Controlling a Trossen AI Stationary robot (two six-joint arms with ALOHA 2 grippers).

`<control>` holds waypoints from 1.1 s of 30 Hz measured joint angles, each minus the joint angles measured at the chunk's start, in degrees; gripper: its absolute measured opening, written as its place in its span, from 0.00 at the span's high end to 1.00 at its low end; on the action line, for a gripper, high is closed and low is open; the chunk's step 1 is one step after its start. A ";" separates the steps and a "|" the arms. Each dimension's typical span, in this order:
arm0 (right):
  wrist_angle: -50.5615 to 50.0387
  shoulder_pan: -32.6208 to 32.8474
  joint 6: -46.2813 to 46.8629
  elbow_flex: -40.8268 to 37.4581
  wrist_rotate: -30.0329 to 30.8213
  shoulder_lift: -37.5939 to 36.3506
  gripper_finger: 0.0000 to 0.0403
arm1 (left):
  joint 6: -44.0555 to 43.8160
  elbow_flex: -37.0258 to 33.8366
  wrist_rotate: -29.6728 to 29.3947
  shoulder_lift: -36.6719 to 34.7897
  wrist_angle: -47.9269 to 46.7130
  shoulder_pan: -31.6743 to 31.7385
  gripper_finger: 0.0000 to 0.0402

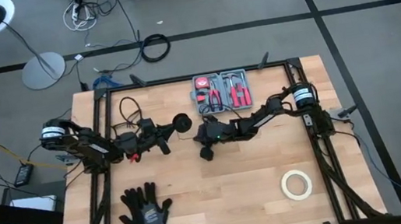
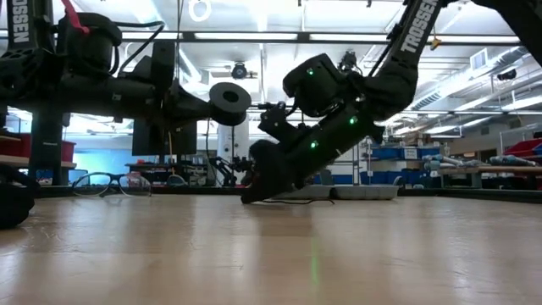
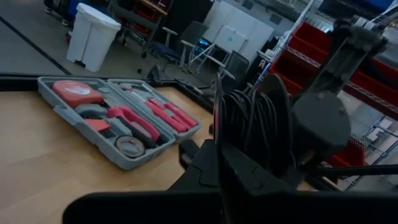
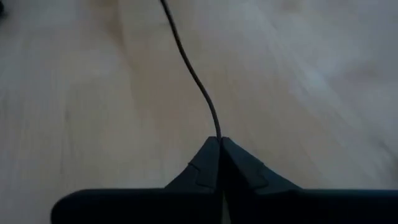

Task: Coil cords
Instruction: Coil the black wire onto the black spool

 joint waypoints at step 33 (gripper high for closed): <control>-34.30 -3.29 10.47 -0.34 7.56 -30.68 1.00 | 5.18 13.37 6.49 -0.02 -34.43 -0.01 1.00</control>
